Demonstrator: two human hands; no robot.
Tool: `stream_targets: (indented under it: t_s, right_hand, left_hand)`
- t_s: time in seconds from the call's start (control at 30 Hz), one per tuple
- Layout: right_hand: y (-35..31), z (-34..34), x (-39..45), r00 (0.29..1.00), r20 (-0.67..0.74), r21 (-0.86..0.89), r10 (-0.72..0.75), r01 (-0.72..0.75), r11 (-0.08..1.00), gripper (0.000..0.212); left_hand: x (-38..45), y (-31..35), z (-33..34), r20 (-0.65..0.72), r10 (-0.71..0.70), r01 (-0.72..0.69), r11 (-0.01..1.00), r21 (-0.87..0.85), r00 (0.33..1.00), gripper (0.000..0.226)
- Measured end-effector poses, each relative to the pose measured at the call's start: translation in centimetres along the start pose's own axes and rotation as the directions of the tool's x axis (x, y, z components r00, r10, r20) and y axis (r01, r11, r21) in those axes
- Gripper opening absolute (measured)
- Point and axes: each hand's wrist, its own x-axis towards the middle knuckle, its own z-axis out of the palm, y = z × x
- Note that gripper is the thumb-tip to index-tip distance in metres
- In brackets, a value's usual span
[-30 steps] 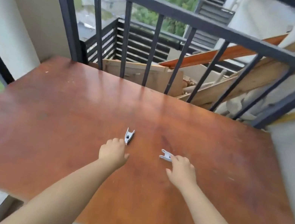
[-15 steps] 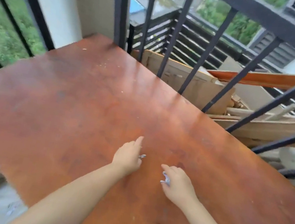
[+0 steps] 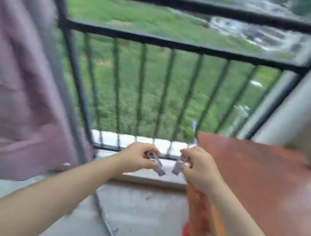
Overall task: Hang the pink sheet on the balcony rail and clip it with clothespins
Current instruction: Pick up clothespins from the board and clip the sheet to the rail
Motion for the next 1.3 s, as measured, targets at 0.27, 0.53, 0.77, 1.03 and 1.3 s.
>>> stream_targets:
  t_s: [0.27,0.53,0.77,1.03,1.3]
  right_hand:
    - [-33.3,13.0,6.6,0.826,0.059,0.122,-0.560,0.551,0.825,0.032]
    - [-60.3,22.9,8.8,0.523,0.061,0.226,-0.850,0.822,0.522,0.035]
    - [-80.6,26.8,14.5,0.433,-0.164,0.284,-0.886,0.881,0.378,0.035]
    - [-99.9,31.7,19.1,0.400,-0.214,0.184,-0.891,0.912,0.366,0.038]
    - [-120.8,42.1,21.3,0.462,-0.261,0.148,-0.847,0.887,0.438,0.045]
  left_hand:
    - [-23.9,-13.0,-25.6,-0.618,-0.242,0.276,0.960,-0.043,0.748,0.051]
    - [-40.5,-21.1,-42.8,-0.855,-0.273,0.406,0.910,-0.082,0.440,0.045]
    - [-47.4,-25.3,-62.2,-0.972,-0.062,0.357,0.934,0.024,0.228,0.036]
    - [-54.5,-33.3,-78.5,-0.998,0.056,0.314,0.948,0.052,-0.003,0.031]
    - [-66.0,-46.8,-96.3,-0.989,0.137,0.474,0.868,0.149,0.062,0.031]
